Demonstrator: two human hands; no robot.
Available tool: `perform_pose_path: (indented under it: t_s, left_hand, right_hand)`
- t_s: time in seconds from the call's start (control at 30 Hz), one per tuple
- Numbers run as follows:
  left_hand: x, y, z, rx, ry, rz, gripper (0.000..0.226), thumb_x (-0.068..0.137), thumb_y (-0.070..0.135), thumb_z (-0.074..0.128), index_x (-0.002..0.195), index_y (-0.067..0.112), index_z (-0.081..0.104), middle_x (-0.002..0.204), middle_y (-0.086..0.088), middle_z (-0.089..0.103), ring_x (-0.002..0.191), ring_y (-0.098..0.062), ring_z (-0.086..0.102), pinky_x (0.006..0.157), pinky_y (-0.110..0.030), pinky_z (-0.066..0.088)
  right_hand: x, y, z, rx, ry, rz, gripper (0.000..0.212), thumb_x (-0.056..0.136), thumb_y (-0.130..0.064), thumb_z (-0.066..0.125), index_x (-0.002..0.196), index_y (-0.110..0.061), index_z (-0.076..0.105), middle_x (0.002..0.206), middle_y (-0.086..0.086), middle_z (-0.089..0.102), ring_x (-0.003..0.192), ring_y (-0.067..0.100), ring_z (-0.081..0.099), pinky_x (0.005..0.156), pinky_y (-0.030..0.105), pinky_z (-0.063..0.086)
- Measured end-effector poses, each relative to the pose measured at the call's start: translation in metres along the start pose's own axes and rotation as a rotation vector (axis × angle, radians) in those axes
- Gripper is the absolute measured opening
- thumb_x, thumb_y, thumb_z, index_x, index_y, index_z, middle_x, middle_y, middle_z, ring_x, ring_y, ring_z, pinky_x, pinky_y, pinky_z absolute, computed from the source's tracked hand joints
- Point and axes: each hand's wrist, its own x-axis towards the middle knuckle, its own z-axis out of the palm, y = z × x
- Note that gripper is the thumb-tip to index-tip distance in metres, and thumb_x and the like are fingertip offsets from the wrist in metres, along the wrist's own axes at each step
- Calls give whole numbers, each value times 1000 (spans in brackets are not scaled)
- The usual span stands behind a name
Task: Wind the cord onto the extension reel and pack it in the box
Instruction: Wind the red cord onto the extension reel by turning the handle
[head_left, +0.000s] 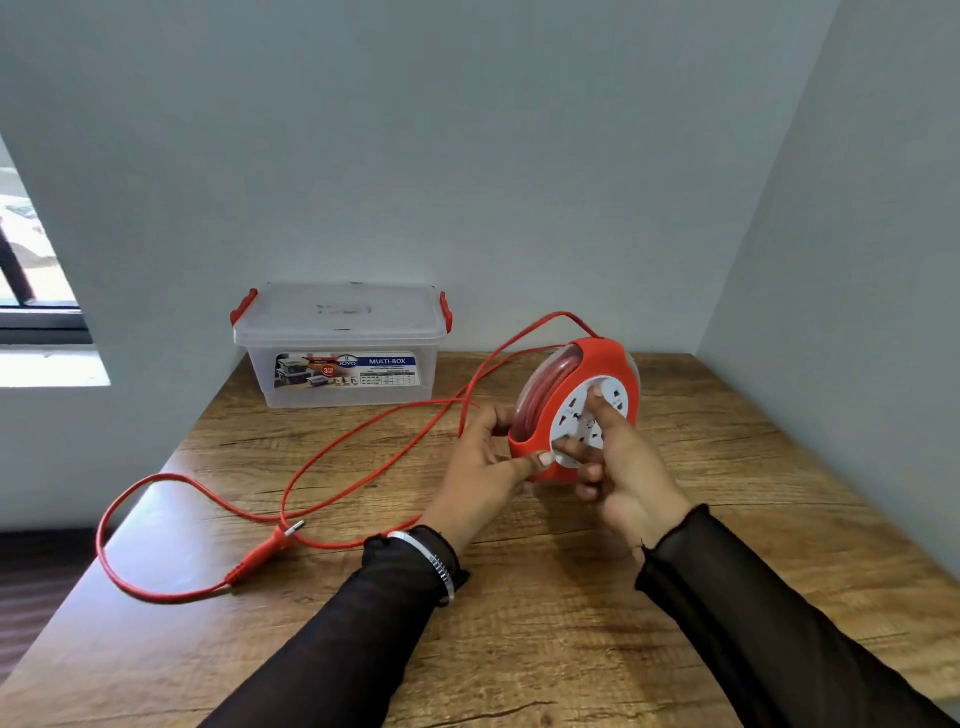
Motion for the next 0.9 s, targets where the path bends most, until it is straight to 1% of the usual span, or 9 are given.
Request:
perform_pose_path:
  t_s: [0.2,0.3,0.37,0.47,0.53,0.63,0.77,0.83,0.9]
  left_hand:
    - [2,5,-2,-46,85,-13,36,85,-6,63,118,-2,47,105,-16,64,85,-26,66,74,-48,57]
    - [5,8,-9,7,112,-3,33,86,5,66,116,4,54,95,2,68,73,-13,69,59,-29,58]
    - [8,9,-14,38,125,-12,33,85,11,68,116,9,57,95,-3,68,70,-12,67,55,-22,55]
    - [9,11,-16,17,116,-11,26,85,9,67,109,17,61,89,-2,71,66,-8,69,53,-20,55]
    - [9,13,-15,-38,71,1,23,85,4,65,105,17,62,85,2,74,69,-8,71,56,-21,57]
    - [7,18,-16,-49,9,14,26,87,3,63,108,18,62,84,5,74,73,-10,70,61,-22,58]
    - [4,22,-16,-43,-11,36,29,89,1,60,117,8,59,84,5,73,68,-3,70,54,-15,52]
    - [4,22,-16,-19,-15,47,29,90,2,59,118,7,58,82,7,74,68,-3,70,54,-14,51]
    - [3,23,-16,-11,-18,44,29,90,1,58,119,6,58,79,10,74,67,-2,69,54,-13,51]
  right_hand:
    - [-5,-6,3,-31,-116,95,20,90,-31,59,100,-14,62,78,3,75,38,8,48,41,21,32]
    - [-15,-4,-4,-292,-158,-33,20,89,-29,62,101,-14,64,88,2,76,44,10,59,41,18,34]
    - [-22,0,-15,-506,-125,-229,28,84,-29,69,108,-16,61,92,-1,74,50,8,63,42,16,40]
    - [-26,-2,-38,-1113,-60,-813,32,80,-32,71,110,-26,61,105,-12,65,73,-1,63,61,13,42]
    - [-23,-11,-47,-1517,-90,-1151,36,81,-26,69,116,-26,60,124,-2,59,93,16,64,68,23,46]
    - [-19,-29,-47,-1917,-188,-1309,48,75,-13,71,119,-27,60,133,17,52,91,31,64,59,28,46]
    - [-19,-43,-40,-2229,-192,-1425,73,50,-15,85,118,-32,64,111,19,65,62,23,66,44,20,25]
    - [-15,-44,-38,-2293,-244,-1382,89,61,-10,78,139,-36,43,117,22,60,63,25,64,46,22,22]
    - [-5,-40,-40,-2295,-309,-1335,98,79,-6,62,148,-44,3,133,24,43,74,26,64,46,24,24]
